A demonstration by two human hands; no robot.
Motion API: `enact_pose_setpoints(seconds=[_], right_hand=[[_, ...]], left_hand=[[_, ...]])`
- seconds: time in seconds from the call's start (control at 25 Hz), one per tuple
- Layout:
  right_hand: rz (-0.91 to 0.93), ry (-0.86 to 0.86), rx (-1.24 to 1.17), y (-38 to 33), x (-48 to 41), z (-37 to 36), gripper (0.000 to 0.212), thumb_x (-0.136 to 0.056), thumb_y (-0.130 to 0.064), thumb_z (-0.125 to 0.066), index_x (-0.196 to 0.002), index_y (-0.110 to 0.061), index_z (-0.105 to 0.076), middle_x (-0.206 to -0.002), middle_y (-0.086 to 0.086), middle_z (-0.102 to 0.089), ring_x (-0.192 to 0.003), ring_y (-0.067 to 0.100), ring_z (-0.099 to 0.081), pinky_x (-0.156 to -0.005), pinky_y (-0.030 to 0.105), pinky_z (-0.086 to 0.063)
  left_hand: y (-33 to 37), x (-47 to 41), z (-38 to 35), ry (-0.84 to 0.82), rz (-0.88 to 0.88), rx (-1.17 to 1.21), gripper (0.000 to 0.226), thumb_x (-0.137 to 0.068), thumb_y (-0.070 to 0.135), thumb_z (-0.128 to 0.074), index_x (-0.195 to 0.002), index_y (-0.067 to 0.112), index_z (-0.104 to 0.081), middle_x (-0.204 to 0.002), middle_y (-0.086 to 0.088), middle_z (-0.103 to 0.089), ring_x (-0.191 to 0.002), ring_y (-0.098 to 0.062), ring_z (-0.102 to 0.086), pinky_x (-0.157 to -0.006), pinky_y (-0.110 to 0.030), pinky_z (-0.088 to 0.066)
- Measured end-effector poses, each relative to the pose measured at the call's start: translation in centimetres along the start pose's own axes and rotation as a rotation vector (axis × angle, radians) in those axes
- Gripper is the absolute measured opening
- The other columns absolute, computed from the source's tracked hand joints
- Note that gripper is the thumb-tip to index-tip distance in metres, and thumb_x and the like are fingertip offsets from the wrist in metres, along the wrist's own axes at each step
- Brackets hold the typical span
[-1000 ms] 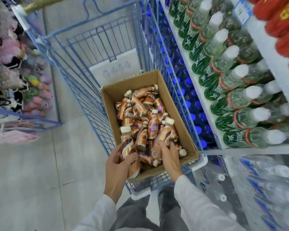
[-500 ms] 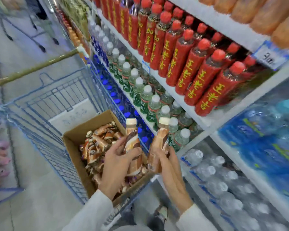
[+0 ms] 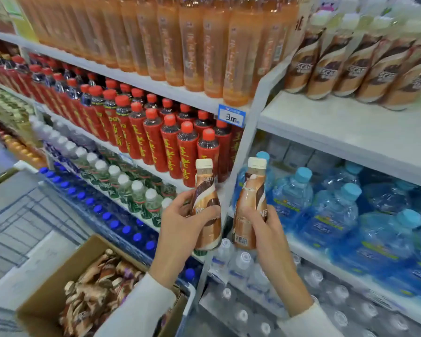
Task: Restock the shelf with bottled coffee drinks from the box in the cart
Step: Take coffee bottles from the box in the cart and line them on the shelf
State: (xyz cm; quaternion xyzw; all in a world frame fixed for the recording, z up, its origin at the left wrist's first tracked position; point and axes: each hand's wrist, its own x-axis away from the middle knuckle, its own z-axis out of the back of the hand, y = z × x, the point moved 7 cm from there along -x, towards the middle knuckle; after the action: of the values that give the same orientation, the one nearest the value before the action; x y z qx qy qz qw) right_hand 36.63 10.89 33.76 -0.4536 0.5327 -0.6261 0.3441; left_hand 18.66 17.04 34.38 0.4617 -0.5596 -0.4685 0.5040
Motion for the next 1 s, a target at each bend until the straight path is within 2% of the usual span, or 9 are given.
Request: enact_pose_setpoints(seconds=[0.08, 0.2, 0.32, 0.48, 0.56, 0.68, 0.76, 0.84, 1.0], right_hand=[[0.033, 0.067, -0.021, -2.1, 0.0, 2.7, 0.029, -0.068, -0.071, -0.062, -0.093, -0.057, -0.061, -0.090, -0.025, -0.071, -0.080, -0.005, -0.069, -0.068, 0.025, -0.050], [0.110, 0.153, -0.036, -5.7, -0.3, 6.4, 0.045, -0.066, -0.072, -0.064, -0.101, -0.044, -0.064, -0.092, -0.020, -0.073, -0.082, 0.000, -0.072, -0.068, 0.027, -0.053], [0.207, 0.237, -0.042, -10.1, -1.5, 10.7, 0.046, -0.069, -0.068, -0.067, -0.101, -0.034, -0.066, -0.091, -0.008, -0.075, -0.085, 0.013, -0.075, -0.075, 0.041, -0.059], [0.335, 0.362, -0.003, -15.6, -4.2, 15.8, 0.044, -0.069, -0.065, -0.066, -0.089, -0.027, -0.058, -0.075, -0.009, -0.063, -0.075, 0.014, -0.066, -0.068, 0.041, -0.055], [0.380, 0.397, 0.008, -17.2, -5.7, 17.7, 0.040, -0.072, -0.061, -0.066, -0.091, -0.028, -0.057, -0.073, -0.017, -0.063, -0.072, 0.005, -0.065, -0.065, 0.034, -0.055], [0.436, 0.419, 0.037, -18.2, -7.4, 19.4, 0.032, -0.077, -0.057, -0.064, -0.093, -0.033, -0.053, -0.070, -0.031, -0.061, -0.066, -0.010, -0.060, -0.054, 0.012, -0.046], [0.442, 0.435, 0.063, -17.8, -8.4, 20.4, 0.032, -0.077, -0.057, -0.063, -0.097, -0.035, -0.051, -0.082, -0.026, -0.063, -0.076, -0.007, -0.061, -0.061, 0.016, -0.046], [0.419, 0.433, 0.096, -17.0, -9.3, 21.0, 0.043, -0.080, -0.055, -0.061, -0.113, -0.030, -0.050, -0.100, -0.015, -0.062, -0.093, 0.003, -0.061, -0.070, 0.026, -0.045], [0.367, 0.407, 0.114, -15.4, -10.5, 21.7, 0.048, -0.093, -0.048, -0.059, -0.130, -0.026, -0.038, -0.116, -0.016, -0.056, -0.108, 0.001, -0.055, -0.076, 0.024, -0.042]], left_hand=[[2.0, -0.6, -2.9, -0.069, -0.037, -0.031, 0.040, -0.074, 0.014, -0.087, -0.108, 0.029, -0.073, -0.091, 0.007, -0.080, -0.082, -0.013, -0.077, -0.066, -0.023, -0.058], [5.7, -1.7, -7.1, -0.158, -0.125, -0.029, 0.039, -0.073, 0.012, -0.087, -0.106, 0.027, -0.073, -0.090, 0.006, -0.080, -0.080, -0.012, -0.077, -0.061, -0.018, -0.057], [10.3, -3.2, -11.9, -0.231, -0.233, 0.007, 0.037, -0.075, 0.013, -0.086, -0.107, 0.025, -0.074, -0.090, 0.005, -0.080, -0.080, -0.012, -0.077, -0.062, -0.018, -0.057], [15.8, -4.9, -18.3, -0.305, -0.385, 0.044, 0.030, -0.078, 0.014, -0.084, -0.105, 0.021, -0.076, -0.093, 0.004, -0.080, -0.086, -0.011, -0.076, -0.073, -0.024, -0.060], [17.3, -5.8, -21.1, -0.310, -0.432, 0.044, 0.035, -0.076, 0.016, -0.085, -0.109, 0.019, -0.075, -0.094, 0.005, -0.080, -0.087, -0.011, -0.076, -0.075, -0.027, -0.061], [17.8, -7.1, -24.2, -0.307, -0.501, 0.008, 0.044, -0.075, 0.022, -0.087, -0.117, 0.021, -0.071, -0.100, 0.007, -0.078, -0.092, -0.008, -0.074, -0.082, -0.031, -0.062], [17.4, -7.9, -25.4, -0.285, -0.528, -0.008, 0.049, -0.074, 0.028, -0.088, -0.119, 0.028, -0.067, -0.104, 0.012, -0.076, -0.095, -0.003, -0.072, -0.086, -0.031, -0.061], [16.7, -8.6, -26.0, -0.260, -0.539, -0.015, 0.050, -0.074, 0.030, -0.088, -0.117, 0.037, -0.063, -0.106, 0.017, -0.073, -0.095, 0.004, -0.069, -0.088, -0.030, -0.059], [14.9, -9.5, -26.5, -0.244, -0.546, -0.029, 0.056, -0.076, 0.031, -0.087, -0.127, 0.029, -0.063, -0.113, 0.015, -0.073, -0.103, 0.000, -0.069, -0.097, -0.036, -0.058]])
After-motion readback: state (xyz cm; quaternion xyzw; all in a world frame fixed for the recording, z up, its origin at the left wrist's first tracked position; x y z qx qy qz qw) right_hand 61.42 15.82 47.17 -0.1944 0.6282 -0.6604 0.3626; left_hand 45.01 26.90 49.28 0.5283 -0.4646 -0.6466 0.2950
